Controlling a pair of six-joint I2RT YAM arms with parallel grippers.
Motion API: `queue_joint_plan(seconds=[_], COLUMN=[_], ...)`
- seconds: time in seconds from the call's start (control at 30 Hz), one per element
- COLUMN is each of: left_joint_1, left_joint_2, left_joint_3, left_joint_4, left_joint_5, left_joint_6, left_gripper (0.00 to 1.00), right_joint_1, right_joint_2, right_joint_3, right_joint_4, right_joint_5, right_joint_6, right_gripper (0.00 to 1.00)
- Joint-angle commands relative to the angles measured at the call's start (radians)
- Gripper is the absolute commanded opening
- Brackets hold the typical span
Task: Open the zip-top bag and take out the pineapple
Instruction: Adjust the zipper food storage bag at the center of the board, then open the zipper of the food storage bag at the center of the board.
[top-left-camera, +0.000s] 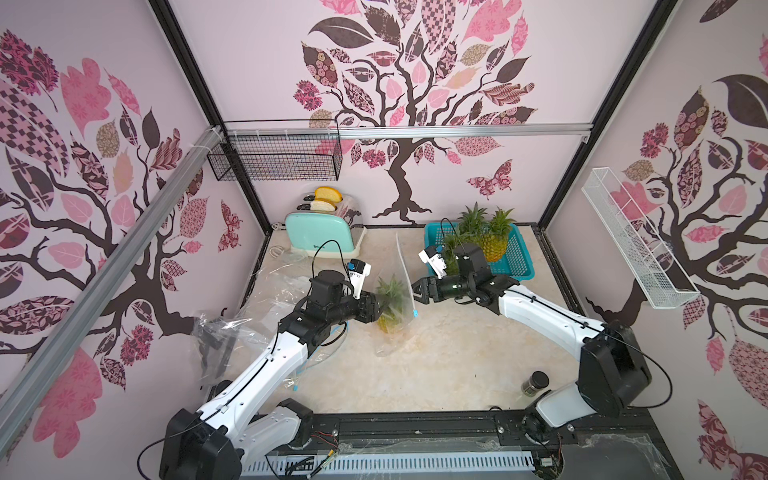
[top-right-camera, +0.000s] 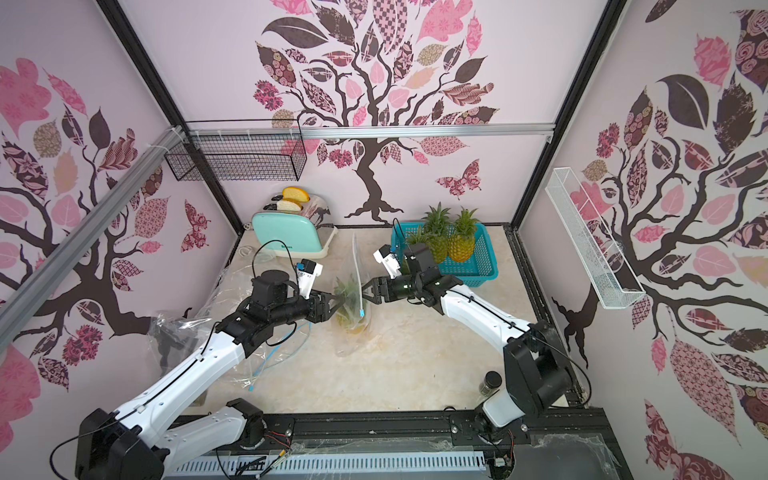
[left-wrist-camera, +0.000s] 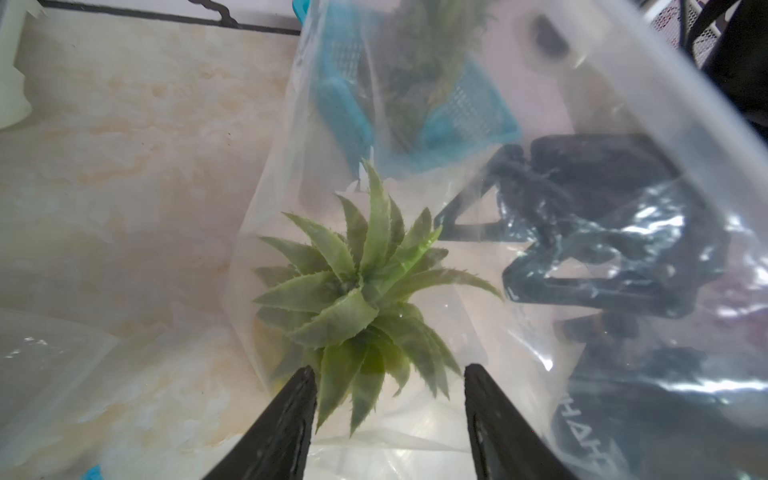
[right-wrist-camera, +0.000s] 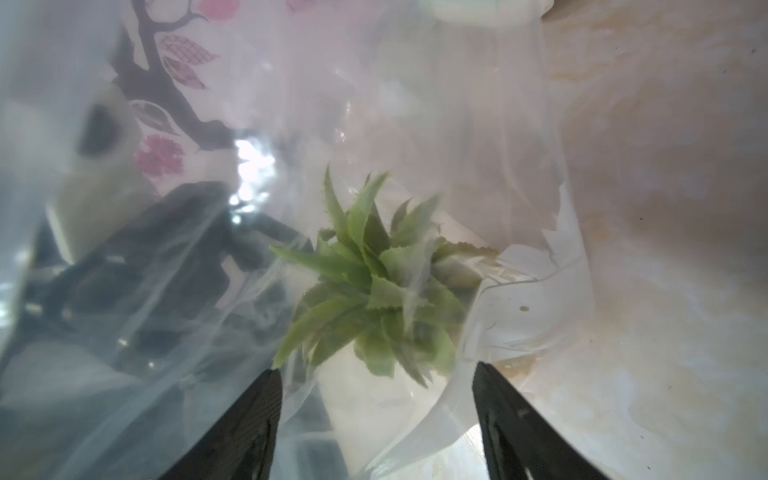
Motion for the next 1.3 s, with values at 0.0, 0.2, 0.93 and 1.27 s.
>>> queue_joint_plan(seconds=[0.0,0.2,0.93,1.27], left_joint_1=[0.002,0.003,0.007,0.008], left_joint_2=[0.027,0.086,-0.218,-0.277], left_joint_3=[-0.017,-0.042,-0.081,-0.066], left_joint_4=[0.11,0.187,-0.106,-0.209], left_joint_5=[0.049,0.06,-0.148,-0.243], left_joint_6=[-0.024,-0.044,0.057,0.05], left_gripper=[0.54,0.19,0.0,0.0], right_joint_1=[0.025,0.047,-0.071,-0.214], right_joint_2=[0.02,0.063,-0.122,-0.214], right_joint_3=[0.035,0.042,-0.072,-0.199], right_joint_4=[0.078,0.106,0.039,0.013], right_joint_5=[-0.063,-0.058,0.029,0.013], right_joint_6=[0.046,0.07,0.002,-0.031], right_gripper=[0.74,0.65,0.0,0.0])
